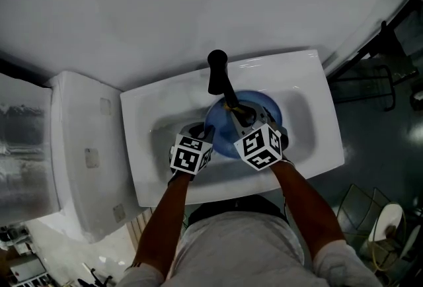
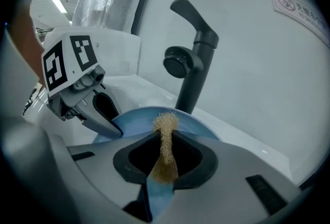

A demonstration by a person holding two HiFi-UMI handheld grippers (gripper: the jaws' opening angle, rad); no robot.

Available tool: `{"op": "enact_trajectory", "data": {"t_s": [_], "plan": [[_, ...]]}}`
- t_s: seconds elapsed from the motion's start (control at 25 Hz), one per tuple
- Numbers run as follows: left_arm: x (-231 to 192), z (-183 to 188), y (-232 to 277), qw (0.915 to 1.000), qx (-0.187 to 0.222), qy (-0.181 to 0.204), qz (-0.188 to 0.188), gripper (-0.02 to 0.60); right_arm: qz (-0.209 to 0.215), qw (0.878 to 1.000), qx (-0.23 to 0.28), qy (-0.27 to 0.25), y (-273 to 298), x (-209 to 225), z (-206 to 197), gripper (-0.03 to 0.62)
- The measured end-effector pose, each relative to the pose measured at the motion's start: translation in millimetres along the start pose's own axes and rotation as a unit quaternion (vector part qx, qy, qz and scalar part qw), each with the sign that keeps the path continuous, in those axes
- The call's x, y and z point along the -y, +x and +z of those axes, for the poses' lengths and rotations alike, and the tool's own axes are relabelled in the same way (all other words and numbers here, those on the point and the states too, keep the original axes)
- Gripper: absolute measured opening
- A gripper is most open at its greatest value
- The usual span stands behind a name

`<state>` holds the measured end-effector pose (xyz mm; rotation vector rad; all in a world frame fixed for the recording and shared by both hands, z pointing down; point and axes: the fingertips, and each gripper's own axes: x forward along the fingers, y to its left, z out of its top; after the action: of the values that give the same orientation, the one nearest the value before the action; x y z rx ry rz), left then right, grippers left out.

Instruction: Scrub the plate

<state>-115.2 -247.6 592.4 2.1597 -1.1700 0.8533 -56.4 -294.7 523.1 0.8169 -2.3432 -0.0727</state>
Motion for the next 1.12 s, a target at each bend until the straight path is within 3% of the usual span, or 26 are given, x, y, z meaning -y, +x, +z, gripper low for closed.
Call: {"op": "enact_trajectory", "data": {"t_s": [0.6, 0.88, 1.12], "plan": [[0.6, -0.1, -1.6, 0.9999, -0.001, -0.01, 0.008, 0.074, -0.083, 0.995, -0.059, 0.014, -40.4, 56.9, -45.9, 0.062], [1.4, 0.2, -2.0, 0.9999, -0.001, -0.011, 0.011, 0.074, -0.03, 0.999, -0.021, 0.006, -34.4, 9.0, -9.4, 0.063], [1.6, 0.2, -2.2, 0.9998, -0.003, -0.013, 0.012, 0.074, 0.018, 1.0, -0.019, 0.003, -7.3, -34.9, 2.9, 0.063]]}}
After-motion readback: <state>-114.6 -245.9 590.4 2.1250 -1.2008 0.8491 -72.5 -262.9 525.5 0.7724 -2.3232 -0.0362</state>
